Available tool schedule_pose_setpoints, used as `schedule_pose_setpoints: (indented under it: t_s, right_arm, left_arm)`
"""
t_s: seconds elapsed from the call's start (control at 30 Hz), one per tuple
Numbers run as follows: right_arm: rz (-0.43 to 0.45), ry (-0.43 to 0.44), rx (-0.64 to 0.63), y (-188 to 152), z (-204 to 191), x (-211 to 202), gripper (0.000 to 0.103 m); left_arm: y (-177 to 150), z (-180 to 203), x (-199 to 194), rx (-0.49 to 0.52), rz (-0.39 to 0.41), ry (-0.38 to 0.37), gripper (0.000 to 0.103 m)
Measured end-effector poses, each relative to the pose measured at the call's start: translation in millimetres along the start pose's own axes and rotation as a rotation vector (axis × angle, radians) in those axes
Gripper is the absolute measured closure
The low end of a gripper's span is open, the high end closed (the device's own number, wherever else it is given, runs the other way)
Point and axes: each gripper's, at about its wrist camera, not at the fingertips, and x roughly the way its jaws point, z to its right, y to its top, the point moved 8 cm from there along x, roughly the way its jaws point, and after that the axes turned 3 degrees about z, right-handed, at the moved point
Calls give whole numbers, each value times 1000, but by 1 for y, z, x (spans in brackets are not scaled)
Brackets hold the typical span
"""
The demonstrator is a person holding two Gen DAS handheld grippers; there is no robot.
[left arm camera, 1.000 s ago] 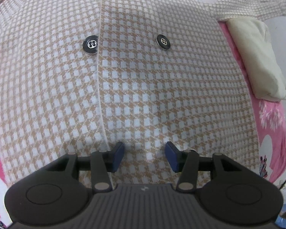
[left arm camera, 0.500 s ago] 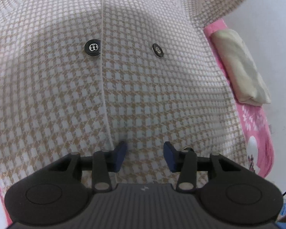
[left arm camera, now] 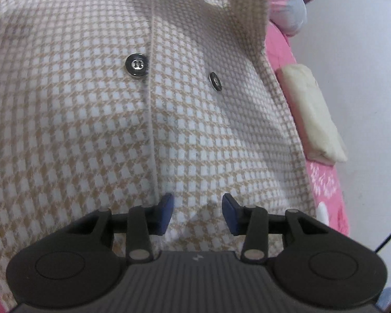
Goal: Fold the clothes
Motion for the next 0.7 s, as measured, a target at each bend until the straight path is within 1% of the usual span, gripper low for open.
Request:
schedule_pose_setpoints:
  t_s: [0.07,0.2,0.37,0.47,0.5,0.57,0.6,0.67,0.7]
  right_arm:
    - [-6,0,30,-12,10,27,100]
    - [-23,-46,67,-44,37,74,100]
    - [-87,-167,8,-93,85,144,100]
    - [-195,-240,-60,-123,116,187,96]
    - [-250,-253,-67,-133,125,201,96]
    - [-346,-316,-99,-148,137,219,94]
    - [-341,-304,-115,-143,132,216,92]
    - [-318,-267,-144,-131,120,207,84]
    - [-306,-249,-158,-125,114,203,71]
  left_arm:
    - [2,0,-1,-11,3,-9,60]
    - [1,-3,-6,-12,2,-38,60]
    - [1,-9,-16,-46,-3,-66,64]
    - [1,-10,-14,-58,-2,-70,64]
    - [2,-9,-12,-56,-4,-69,64]
    - [3,-8,-9,-56,-7,-72,64]
    - [3,-8,-8,-57,-9,-73,64]
    - [4,-8,-8,-60,-13,-77,64]
    - [4,-9,-9,-64,-16,-78,63]
